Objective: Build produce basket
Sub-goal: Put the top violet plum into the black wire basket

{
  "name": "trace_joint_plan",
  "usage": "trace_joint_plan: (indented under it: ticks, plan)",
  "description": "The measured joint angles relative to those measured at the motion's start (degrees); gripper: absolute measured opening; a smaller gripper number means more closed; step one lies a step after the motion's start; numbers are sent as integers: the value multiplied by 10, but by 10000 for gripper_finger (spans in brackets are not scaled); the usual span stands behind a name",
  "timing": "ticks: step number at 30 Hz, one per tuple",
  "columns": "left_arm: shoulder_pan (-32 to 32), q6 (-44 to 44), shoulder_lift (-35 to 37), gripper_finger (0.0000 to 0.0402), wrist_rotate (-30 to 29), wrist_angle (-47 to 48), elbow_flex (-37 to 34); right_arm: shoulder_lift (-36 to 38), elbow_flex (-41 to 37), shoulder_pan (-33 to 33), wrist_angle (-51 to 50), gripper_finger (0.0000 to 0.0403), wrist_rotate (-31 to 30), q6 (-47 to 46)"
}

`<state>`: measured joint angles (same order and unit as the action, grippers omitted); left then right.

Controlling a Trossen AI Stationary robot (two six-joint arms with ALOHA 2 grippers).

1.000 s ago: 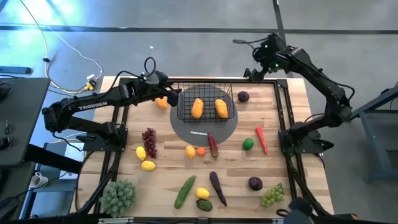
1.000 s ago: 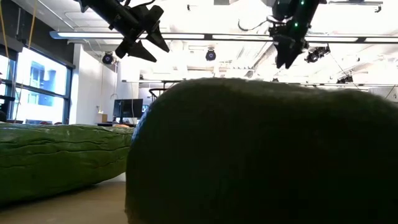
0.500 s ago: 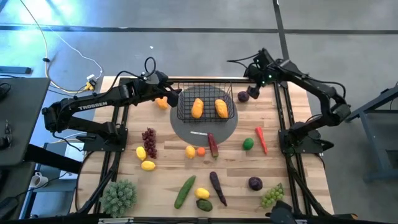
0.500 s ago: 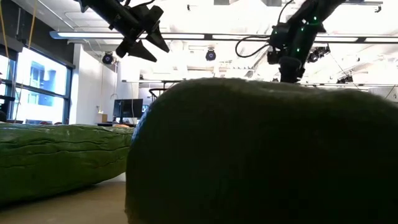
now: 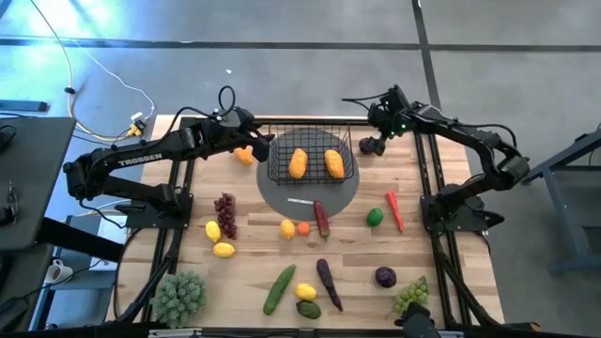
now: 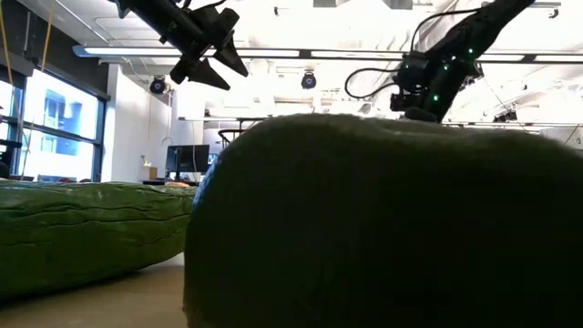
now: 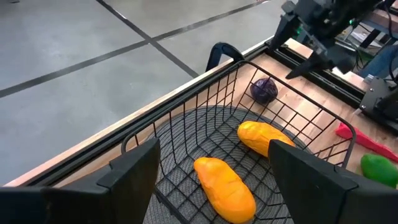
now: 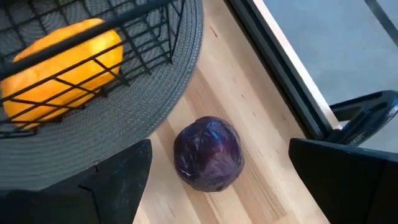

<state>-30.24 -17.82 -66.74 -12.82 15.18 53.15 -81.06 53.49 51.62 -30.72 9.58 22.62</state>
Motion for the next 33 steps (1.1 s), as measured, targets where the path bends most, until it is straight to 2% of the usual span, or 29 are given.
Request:
trace_joint_plan:
  ticks: [5,11,16,20,33]
  plan:
    - [0,0,0,290,0,0,0,0,-30,0,54,362,-9,-15]
    - [0,0,0,290,0,0,0,-4,-38,0,59,362,-31,-18]
    - [0,0,0,290,0,0,0,-43,-38,0,61,362,-32,-21]
    - [0,0,0,290,0,0,0,-69,-38,0,68,362,-62,-22]
    - [0,0,0,290,0,0,0,-135,-38,0,87,362,-61,-23]
